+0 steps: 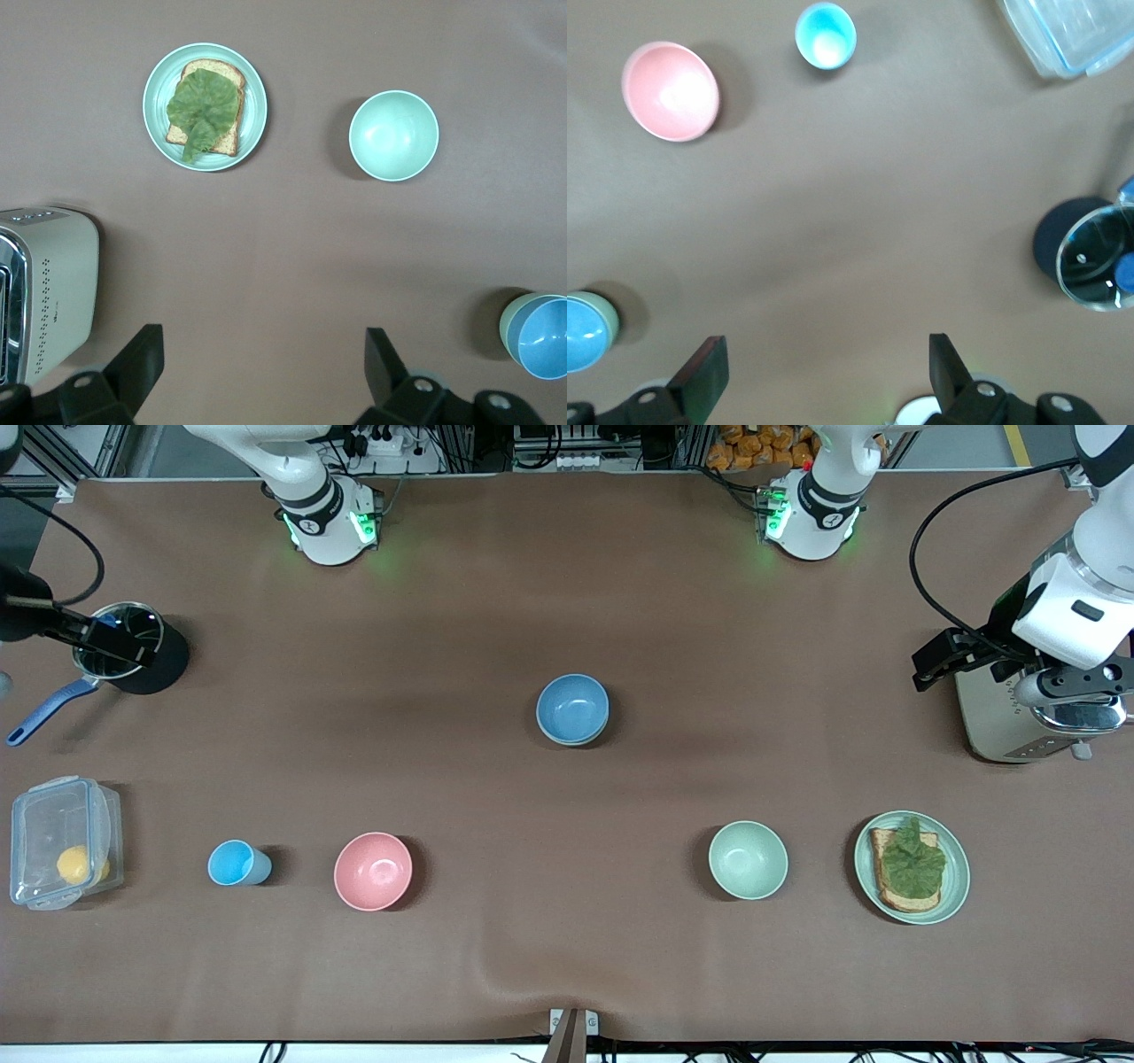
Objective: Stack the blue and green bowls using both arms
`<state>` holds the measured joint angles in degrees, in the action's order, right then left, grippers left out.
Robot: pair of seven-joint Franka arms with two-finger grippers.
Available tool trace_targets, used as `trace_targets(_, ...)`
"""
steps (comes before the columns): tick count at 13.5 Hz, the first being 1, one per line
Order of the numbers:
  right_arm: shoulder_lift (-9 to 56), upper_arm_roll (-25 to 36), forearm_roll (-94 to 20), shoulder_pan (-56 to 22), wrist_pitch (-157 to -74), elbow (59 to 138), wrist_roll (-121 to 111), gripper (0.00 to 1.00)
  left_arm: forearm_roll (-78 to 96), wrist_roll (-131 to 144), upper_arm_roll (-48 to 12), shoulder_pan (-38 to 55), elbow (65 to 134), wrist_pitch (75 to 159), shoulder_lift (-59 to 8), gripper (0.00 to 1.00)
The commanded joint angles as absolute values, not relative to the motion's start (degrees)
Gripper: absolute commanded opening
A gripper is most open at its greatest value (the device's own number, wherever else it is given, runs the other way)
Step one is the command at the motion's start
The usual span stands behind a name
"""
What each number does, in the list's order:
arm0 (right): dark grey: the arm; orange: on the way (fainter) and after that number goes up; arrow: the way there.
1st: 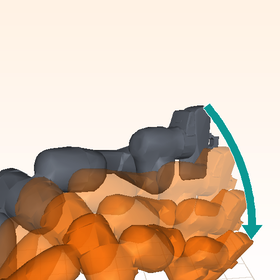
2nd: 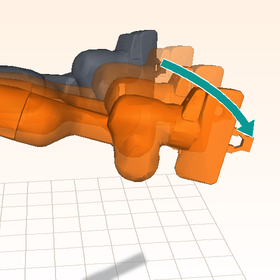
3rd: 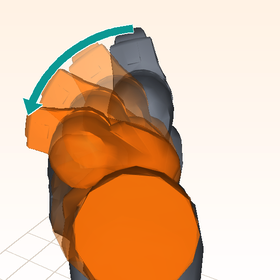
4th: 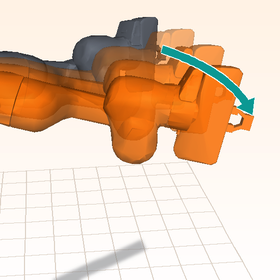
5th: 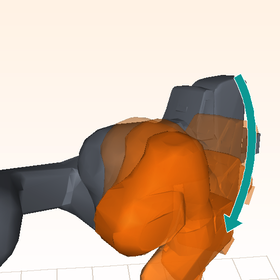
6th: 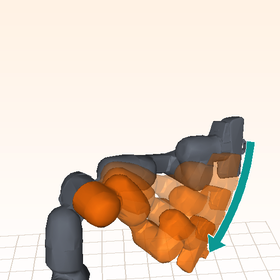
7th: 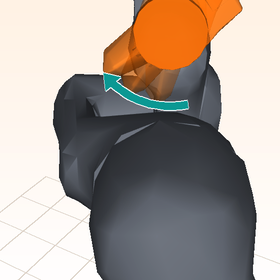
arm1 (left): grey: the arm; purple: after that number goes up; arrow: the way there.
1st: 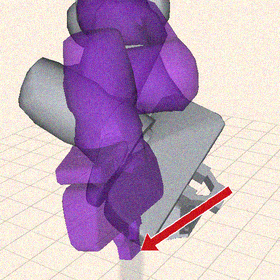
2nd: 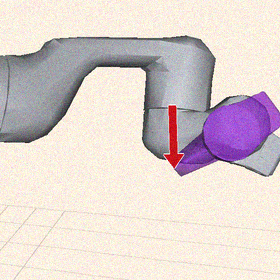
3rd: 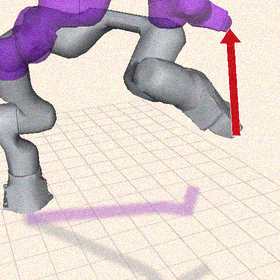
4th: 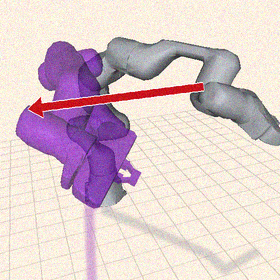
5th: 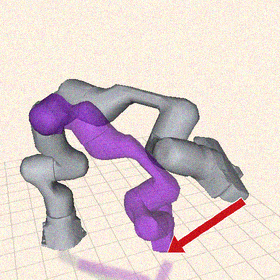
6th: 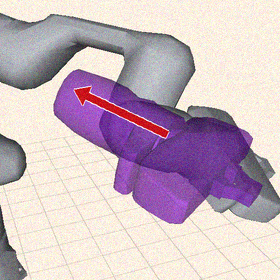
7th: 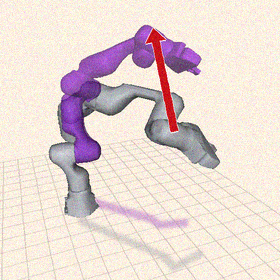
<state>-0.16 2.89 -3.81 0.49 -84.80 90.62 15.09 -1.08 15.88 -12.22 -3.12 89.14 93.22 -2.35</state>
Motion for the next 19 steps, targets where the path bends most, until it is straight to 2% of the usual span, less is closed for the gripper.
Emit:
trace_targets(1, -1.0, 1.8, -5.3, 2.5, -86.2, 89.0, 11.5, 1.00, -0.3, 14.6, -12.0, -3.1, 89.3, 91.8, -1.3, 1.00)
trace_targets(4, -1.0, 2.0, -4.3, 2.5, -89.3, 87.7, 4.1, 1.00, -0.1, 14.0, -12.0, -2.9, 89.5, 91.9, -1.3, 1.00)
trace_targets(10, -1.1, 3.2, -5.1, 1.9, -89.2, 86.2, 4.7, 1.00, 0.1, 14.1, -12.0, -2.4, 87.5, 91.5, -0.9, 1.00)
trace_targets(19, -0.8, 2.6, -4.9, 2.4, -88.6, 86.5, 4.1, 1.00, 0.7, 9.7, -10.1, -1.9, 85.7, 84.9, -1.0, 1.00)
